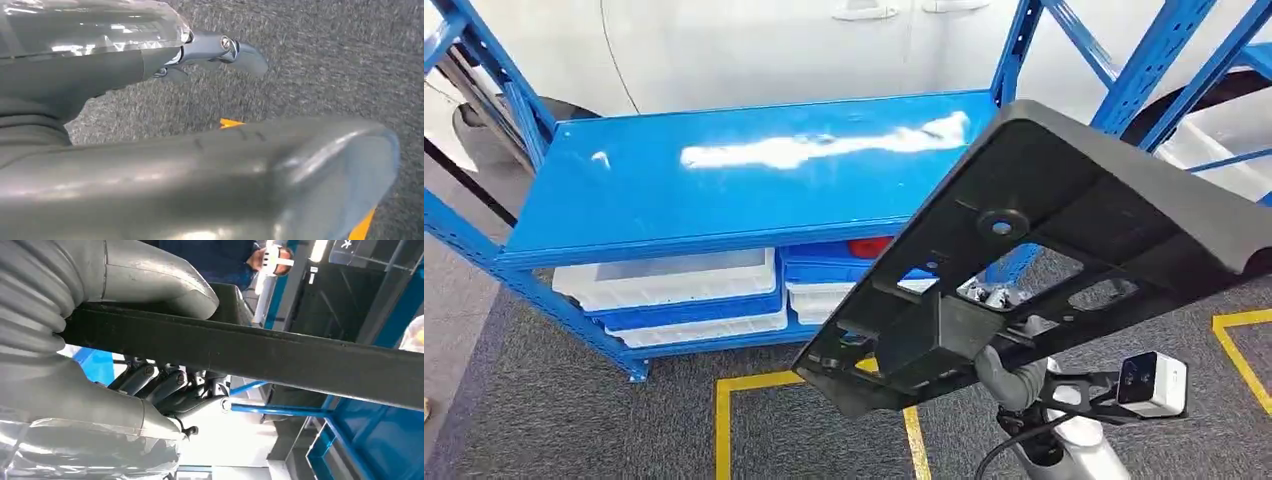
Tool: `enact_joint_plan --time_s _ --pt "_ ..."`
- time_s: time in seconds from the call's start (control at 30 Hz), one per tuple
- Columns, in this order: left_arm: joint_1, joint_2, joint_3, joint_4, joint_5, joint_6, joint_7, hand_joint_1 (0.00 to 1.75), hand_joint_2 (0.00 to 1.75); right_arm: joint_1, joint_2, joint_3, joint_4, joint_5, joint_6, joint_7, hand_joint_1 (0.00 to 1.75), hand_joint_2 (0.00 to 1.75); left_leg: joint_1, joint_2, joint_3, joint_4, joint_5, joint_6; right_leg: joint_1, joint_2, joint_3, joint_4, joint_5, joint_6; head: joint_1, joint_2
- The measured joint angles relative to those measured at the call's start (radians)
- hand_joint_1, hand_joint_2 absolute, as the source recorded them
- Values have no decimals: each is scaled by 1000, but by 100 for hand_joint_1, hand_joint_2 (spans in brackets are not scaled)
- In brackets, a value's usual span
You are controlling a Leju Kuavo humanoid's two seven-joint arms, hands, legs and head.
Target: Take the parts from the cabinet and place them on the table.
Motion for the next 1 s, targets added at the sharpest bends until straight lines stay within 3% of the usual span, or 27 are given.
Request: enact_joint_plan --time_s 0.07,0.1,0.13,0.17,0.23,0.27,0.3,0.33,0.37,0.4,0.43,0.47,0.5,0.57,0.6,0.63,0.67,0.73,0.77,0.8,0.83,0.87,0.93,0.97,1.0 --pt "2 1 0 0 -1 0 0 0 0 3 0 -4 -2 8 -4 -4 173 175 -4 0 -9 -2 6 9 -3 0 -2 -1 15 10 0 0" --pt "3 2 1 0 -1 0 -1 0 0 5 0 -7 -5 22 -13 -5 173 175 2 1 -16 -8 17 18 2 2 -4 -3 24 17 0 0" --pt "2 1 1 0 -3 -2 -2 0 0 9 0 -14 -6 33 -24 -4 173 175 6 8 -23 -10 31 26 -7 9 -14 10 -1 23 0 0" --pt "1 2 2 0 -6 -6 -3 0 0 9 0 -18 -6 42 -32 -1 173 175 5 7 -36 -10 42 36 -8 9 -30 50 -62 29 0 0" --pt "1 1 3 0 -9 -15 -8 0 0 8 -2 -26 -6 63 -40 13 173 175 4 4 -60 -9 63 37 -10 9 -71 192 -176 37 0 0" --pt "1 1 5 0 -13 -18 -10 0 0 8 -2 -31 -6 74 -40 17 173 175 4 1 -78 -8 75 37 -10 9 -89 268 -209 40 0 0" --pt "1 1 5 0 -16 -19 -11 0 0 8 -2 -34 -6 79 -42 17 173 175 4 -2 -94 -7 87 35 -10 9 -92 312 -208 41 0 0" --pt "1 1 6 0 -17 -19 -12 0 0 8 -2 -37 -6 83 -43 18 173 175 4 -10 -111 -5 99 33 -10 9 -72 310 -180 39 0 0" --pt "2 1 6 0 -18 -19 -13 0 0 8 -2 -38 -6 84 -45 18 173 175 4 -18 -125 -5 108 31 -10 10 -33 267 -144 36 0 0" --pt "2 1 7 0 -18 -19 -13 0 0 7 -2 -38 -6 85 -47 18 173 175 4 -26 -137 -4 118 28 -10 18 29 184 -111 30 0 0" --pt "0 0 7 0 -18 -19 -13 0 0 6 -2 -38 -6 87 -48 18 173 175 4 -36 -145 -4 128 25 -9 43 97 89 -98 22 0 0" --pt "-1 -3 7 0 -19 -19 -13 0 0 4 -3 -39 -7 90 -48 18 173 175 3 -42 -154 -4 135 20 -9 85 151 3 -125 11 0 0" --pt "-4 -4 7 0 -21 -19 -14 0 0 4 -3 -41 -10 96 -49 16 173 175 2 -50 -159 -3 146 16 -10 88 170 -44 -135 12 0 0" --pt "-1 -4 8 0 -27 -19 -17 0 0 0 -3 -42 -11 115 -50 16 173 175 10 -69 -162 -17 168 1 -2 71 161 -33 -121 9 0 0" --pt "3 -5 8 0 -30 -18 -17 0 0 -2 -3 -42 -12 123 -52 16 173 175 8 -78 -166 -22 180 -6 -2 61 158 -42 -113 1 0 0" --pt "4 -6 10 0 -36 -17 -17 0 0 -4 -3 -42 -12 126 -53 13 173 175 7 -65 -172 -15 168 -8 -15 47 154 -54 -98 -9 0 0" --pt "5 -6 11 0 -36 -15 -17 0 0 -5 -3 -42 -13 125 -53 10 173 175 4 -34 -184 10 127 -12 -12 42 148 -55 -90 -17 0 0" --pt "-1 -5 24 0 -36 -8 -16 0 0 -7 -4 -42 -18 119 -57 10 173 175 7 -8 -227 165 4 -19 -10 23 127 -51 -76 -23 0 0" --pt "-3 -5 27 0 -37 -3 -14 0 0 -10 -5 -42 -18 113 -59 13 173 175 8 -6 -249 249 -38 -24 -10 15 113 -48 -68 -23 0 0" --pt "-3 -5 29 0 -37 0 -12 0 0 -13 -5 -42 -17 108 -61 15 173 175 9 -5 -258 305 -48 -28 -10 9 100 -43 -61 -21 0 0" --pt "-3 -5 33 0 -37 3 -11 0 0 -16 -5 -42 -17 106 -64 16 173 175 10 -4 -248 318 -30 -31 -10 5 88 -39 -56 -19 0 0" --pt "-2 -3 37 0 -37 3 -9 0 0 -21 -5 -42 -17 101 -66 18 173 175 12 -3 -213 285 8 -33 -11 1 75 -33 -50 -16 0 0" --pt "-3 0 48 0 -38 3 -4 0 0 -34 -5 -41 -17 89 -66 30 173 175 15 0 -99 121 63 -33 -13 -2 54 -19 -44 -8 0 0" --pt "-4 0 51 0 -39 3 -1 0 0 -42 -5 -41 -17 84 -67 34 173 175 16 0 -50 34 40 -30 -12 -4 43 -11 -42 -4 0 0" --pt "-4 1 52 0 -39 3 2 0 0 -47 -5 -40 -17 79 -67 35 173 175 6 -3 -25 -5 29 -22 -9 -6 34 -4 -38 2 0 0"
